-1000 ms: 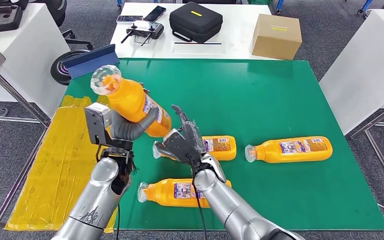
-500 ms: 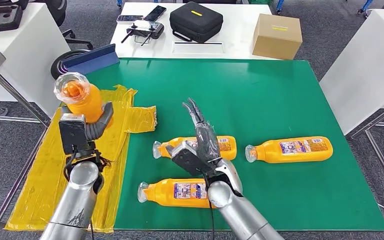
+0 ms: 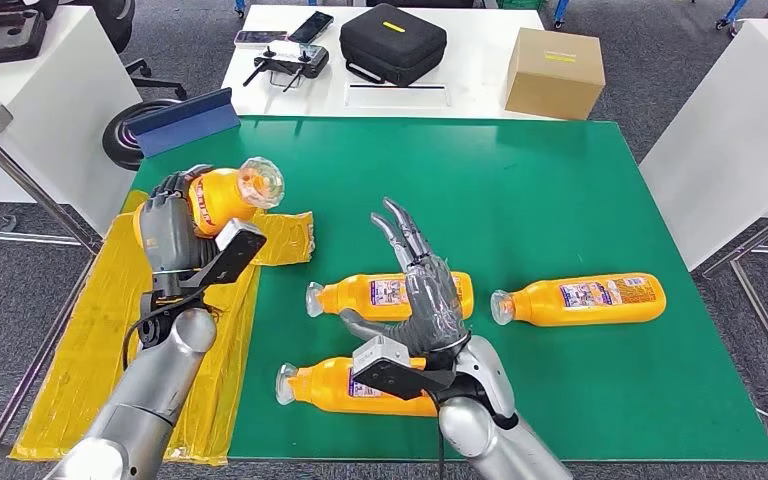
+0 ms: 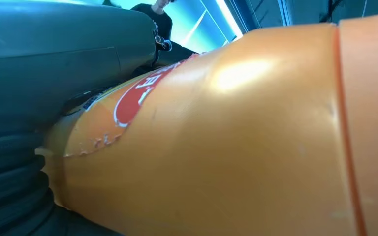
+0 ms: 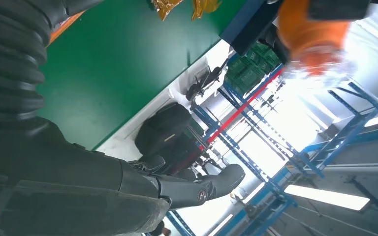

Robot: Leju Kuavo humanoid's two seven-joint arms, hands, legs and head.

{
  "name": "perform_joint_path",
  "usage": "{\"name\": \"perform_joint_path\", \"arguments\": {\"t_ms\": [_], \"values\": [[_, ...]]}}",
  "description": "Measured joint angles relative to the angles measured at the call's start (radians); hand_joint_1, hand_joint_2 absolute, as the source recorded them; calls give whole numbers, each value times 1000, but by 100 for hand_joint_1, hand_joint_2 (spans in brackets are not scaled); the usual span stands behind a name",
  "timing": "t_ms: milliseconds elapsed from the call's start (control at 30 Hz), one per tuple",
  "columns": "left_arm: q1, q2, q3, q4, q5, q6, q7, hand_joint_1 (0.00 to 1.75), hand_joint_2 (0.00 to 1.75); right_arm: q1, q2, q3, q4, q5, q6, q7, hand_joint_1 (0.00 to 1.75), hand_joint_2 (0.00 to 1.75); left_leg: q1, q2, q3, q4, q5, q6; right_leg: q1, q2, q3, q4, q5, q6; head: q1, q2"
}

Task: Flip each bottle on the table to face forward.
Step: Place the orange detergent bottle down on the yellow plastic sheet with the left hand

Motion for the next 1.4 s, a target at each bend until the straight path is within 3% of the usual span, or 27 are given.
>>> {"name": "perform_joint_path", "arguments": {"t_ms": [233,567,767,1067,1100,1200,1233,1400], "values": [[-144,43,12,279,-210,0,162,175,175,-4,-62,43,-68,67,9,16,0,175,1,1,0,0,0,0,0,0,0,0,0,0,0,0],[-278,173,12,505,-389,-51,355,175,175,12,-199,60,-158,104,-12,37,0,175,0,1,0,0,0,-1,0,0,0,0,0,0,0,0],[-292,219,12,555,-404,-63,371,175,175,25,-243,61,-180,106,-26,35,0,175,0,1,0,0,0,-1,0,0,0,0,0,0,0,0],[-302,232,12,580,-409,-76,382,175,175,27,-260,61,-188,111,-29,35,0,175,0,1,0,0,0,0,0,0,0,0,0,0,0,0],[-305,237,13,586,-409,-86,388,167,175,28,-266,61,-189,113,-31,35,0,175,0,1,0,0,0,0,0,0,0,0,0,0,0,0],[-310,256,20,603,-399,-107,386,36,175,33,-287,61,-191,112,-38,32,0,175,0,1,0,0,0,-1,0,0,0,0,0,0,0,0],[-310,260,24,607,-389,-107,375,0,175,34,-292,60,-191,108,-39,30,0,175,0,1,0,0,0,-1,0,0,0,0,0,0,0,0],[-310,266,59,622,-337,-103,311,0,175,31,-303,59,-185,89,-41,20,0,175,1,1,0,0,0,-1,0,0,0,0,0,0,0,0]]}}
